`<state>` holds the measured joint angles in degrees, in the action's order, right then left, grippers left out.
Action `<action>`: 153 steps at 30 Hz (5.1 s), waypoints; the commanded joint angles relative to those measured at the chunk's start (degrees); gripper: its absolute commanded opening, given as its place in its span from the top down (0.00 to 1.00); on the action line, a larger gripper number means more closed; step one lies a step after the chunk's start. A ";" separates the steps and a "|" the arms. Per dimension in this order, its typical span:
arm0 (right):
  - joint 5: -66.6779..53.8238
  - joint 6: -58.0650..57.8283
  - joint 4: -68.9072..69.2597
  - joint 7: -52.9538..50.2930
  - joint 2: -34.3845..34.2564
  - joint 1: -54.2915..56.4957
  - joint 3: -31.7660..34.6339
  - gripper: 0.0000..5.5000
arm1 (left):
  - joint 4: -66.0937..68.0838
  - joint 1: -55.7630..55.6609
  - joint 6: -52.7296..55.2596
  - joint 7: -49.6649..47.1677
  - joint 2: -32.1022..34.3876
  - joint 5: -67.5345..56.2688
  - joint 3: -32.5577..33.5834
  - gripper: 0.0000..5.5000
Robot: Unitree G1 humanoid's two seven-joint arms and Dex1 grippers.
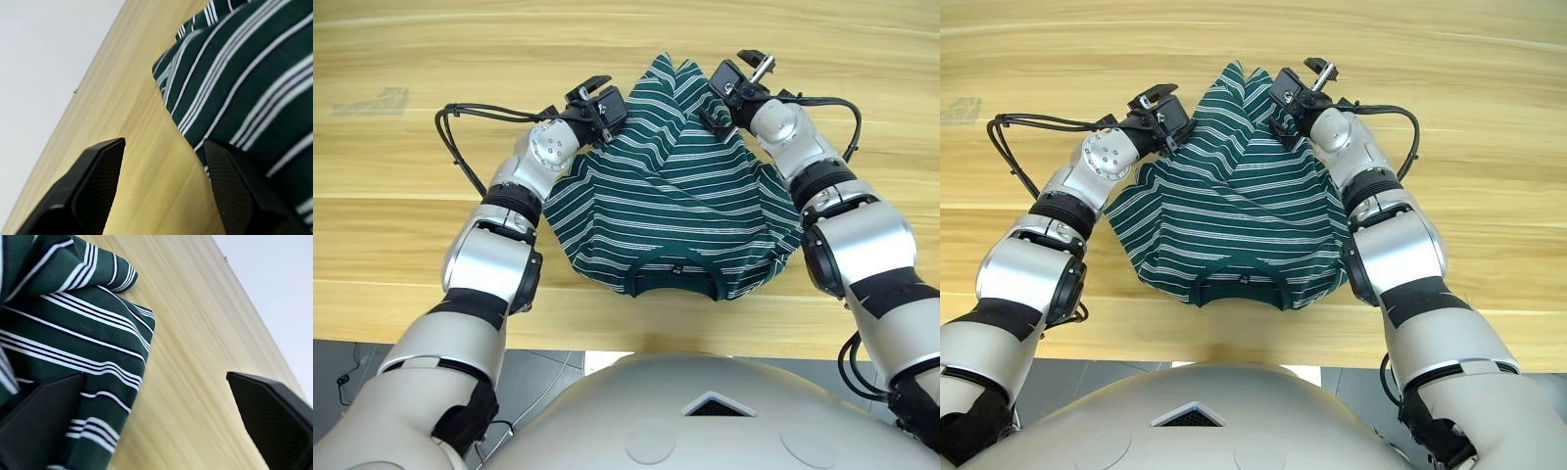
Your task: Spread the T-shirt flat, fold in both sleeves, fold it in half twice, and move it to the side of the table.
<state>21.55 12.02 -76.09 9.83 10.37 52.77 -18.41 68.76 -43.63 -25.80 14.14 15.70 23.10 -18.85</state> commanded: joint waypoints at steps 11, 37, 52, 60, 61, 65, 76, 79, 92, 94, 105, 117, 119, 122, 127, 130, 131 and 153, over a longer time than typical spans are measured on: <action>1.31 -1.80 -0.86 -2.35 6.08 -2.94 1.65 0.03 | 0.73 4.63 -2.57 -1.79 3.65 2.46 -2.39 0.46; -11.14 9.81 2.98 -2.45 9.61 1.53 17.56 0.03 | -4.96 9.57 -3.47 -4.28 7.75 -1.80 2.91 0.46; -15.48 17.30 9.71 1.54 13.27 -7.40 21.57 0.03 | -7.40 11.10 2.16 -13.55 8.69 -0.24 3.86 0.46; -16.86 16.82 10.38 3.45 12.10 -9.10 21.88 0.03 | -26.42 16.95 -9.91 -4.06 4.19 -20.77 14.30 0.46; -16.95 16.82 10.56 3.67 12.12 -9.43 21.88 0.03 | -30.34 18.06 -9.26 -3.45 4.37 -21.25 14.48 0.46; -18.72 17.34 13.31 4.74 12.29 -11.11 23.05 0.03 | -49.95 23.02 3.82 -7.48 5.21 -24.77 21.30 0.46; -28.72 11.30 47.73 5.69 13.18 -27.23 29.98 0.03 | -107.53 72.30 31.45 -14.92 -4.10 -54.15 29.43 0.46; -28.54 7.61 55.61 3.78 12.08 -30.60 30.31 0.03 | -109.46 80.47 33.44 -13.98 -7.23 -60.10 28.72 0.46; -28.03 0.24 65.80 2.33 11.95 -33.14 30.45 0.03 | -97.77 82.70 39.22 -11.48 -10.25 -62.92 26.61 0.46; -28.04 -0.06 65.75 2.39 11.75 -33.21 30.28 0.03 | -94.26 80.89 39.66 -11.52 -9.86 -59.87 26.24 0.46; -27.90 0.04 65.29 2.27 11.06 -34.16 30.14 0.03 | -87.15 72.01 43.41 -14.65 -10.35 -53.58 29.09 0.46; -26.78 0.55 64.19 1.94 10.21 -34.03 29.34 0.02 | -82.52 64.94 49.02 -13.04 -8.22 -53.03 32.48 0.60; -26.78 0.68 63.97 1.88 10.13 -33.96 29.38 0.02 | -81.56 64.23 49.48 -12.50 -8.13 -53.13 32.67 0.66; -26.77 0.89 63.67 1.83 10.07 -33.95 29.40 0.02 | -81.07 63.83 50.34 -11.75 -8.06 -53.34 32.80 0.75; -26.69 1.00 63.68 1.65 9.96 -34.05 29.34 0.02 | -81.11 63.79 51.01 -10.20 -7.88 -53.09 32.54 0.90; -26.65 0.90 63.77 1.44 9.90 -34.10 29.29 0.02 | -81.21 63.80 51.15 -9.51 -7.88 -52.96 32.52 0.98; -26.63 0.88 63.77 1.37 9.88 -34.10 29.24 0.02 | -81.28 63.83 51.15 -9.29 -7.90 -52.89 32.50 0.99; -26.09 1.89 60.85 2.85 9.44 -33.53 26.47 0.02 | -92.37 70.19 36.16 1.87 -8.09 -42.76 19.64 0.99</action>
<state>-5.31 13.67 -14.61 11.96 19.84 18.67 8.70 -22.20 25.61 11.27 14.83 6.50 -22.14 3.40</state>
